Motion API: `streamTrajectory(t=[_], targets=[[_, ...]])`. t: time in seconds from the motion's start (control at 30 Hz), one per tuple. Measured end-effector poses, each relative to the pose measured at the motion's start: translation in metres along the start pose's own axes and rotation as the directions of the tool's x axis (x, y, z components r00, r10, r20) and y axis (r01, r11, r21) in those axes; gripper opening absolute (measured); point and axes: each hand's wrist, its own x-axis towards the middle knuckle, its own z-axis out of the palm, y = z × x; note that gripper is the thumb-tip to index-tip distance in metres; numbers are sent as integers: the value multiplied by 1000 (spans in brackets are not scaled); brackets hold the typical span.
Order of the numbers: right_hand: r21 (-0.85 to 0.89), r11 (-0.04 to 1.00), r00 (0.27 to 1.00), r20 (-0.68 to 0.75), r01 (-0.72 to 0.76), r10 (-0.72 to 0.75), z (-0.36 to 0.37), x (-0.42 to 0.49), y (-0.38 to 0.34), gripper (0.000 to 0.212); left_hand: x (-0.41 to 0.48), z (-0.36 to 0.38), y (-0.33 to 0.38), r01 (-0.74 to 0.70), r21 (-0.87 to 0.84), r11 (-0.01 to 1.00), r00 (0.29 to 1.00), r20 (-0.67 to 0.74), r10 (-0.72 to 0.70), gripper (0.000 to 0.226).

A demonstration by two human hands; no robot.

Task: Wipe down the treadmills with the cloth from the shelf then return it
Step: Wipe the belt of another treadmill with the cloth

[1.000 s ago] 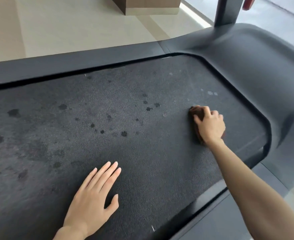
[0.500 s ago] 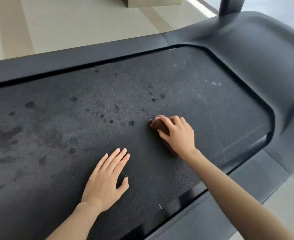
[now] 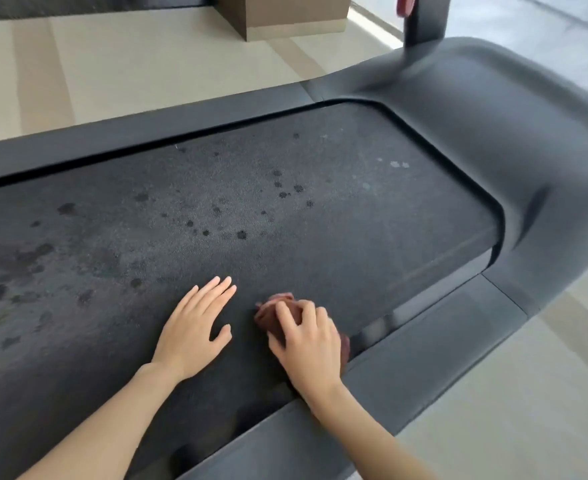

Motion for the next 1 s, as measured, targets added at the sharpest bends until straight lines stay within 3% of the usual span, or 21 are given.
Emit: streamTrajectory(t=[0.1,0.17,0.23,0.33,0.4,0.63,0.77,0.9,0.97,1.0], targets=[[-16,989,989,-22,148,-149,-1,4,22,41,12,-2,13,-7,30,1000,1000,0,7,61],[-62,992,992,-58,106,-110,-5,25,66,40,28,-3,28,-83,86,993,996,-6,84,57],[-107,992,993,-101,-74,63,-10,49,122,39,52,0,47,-127,102,987,991,-31,131,57],[-128,918,926,-83,-376,368,-18,77,191,41,94,11,80,-167,111,980,986,-4,169,63],[-121,879,887,-79,-462,455,-17,83,207,43,119,22,102,-171,117,978,985,12,171,66],[-183,978,983,-168,-103,72,-17,77,245,45,163,54,142,-270,136,953,963,55,265,63],[-183,932,939,-207,-313,274,-20,111,312,42,156,64,146,-221,136,966,975,30,219,64],[-151,808,818,-191,-570,542,-21,142,342,40,156,59,150,-208,126,970,978,34,206,62],[-104,818,818,-197,-566,541,-22,141,334,43,155,54,152,-213,126,969,977,45,209,61],[-90,861,856,-204,-500,475,-23,134,329,46,155,52,153,-219,133,967,976,50,214,61]])
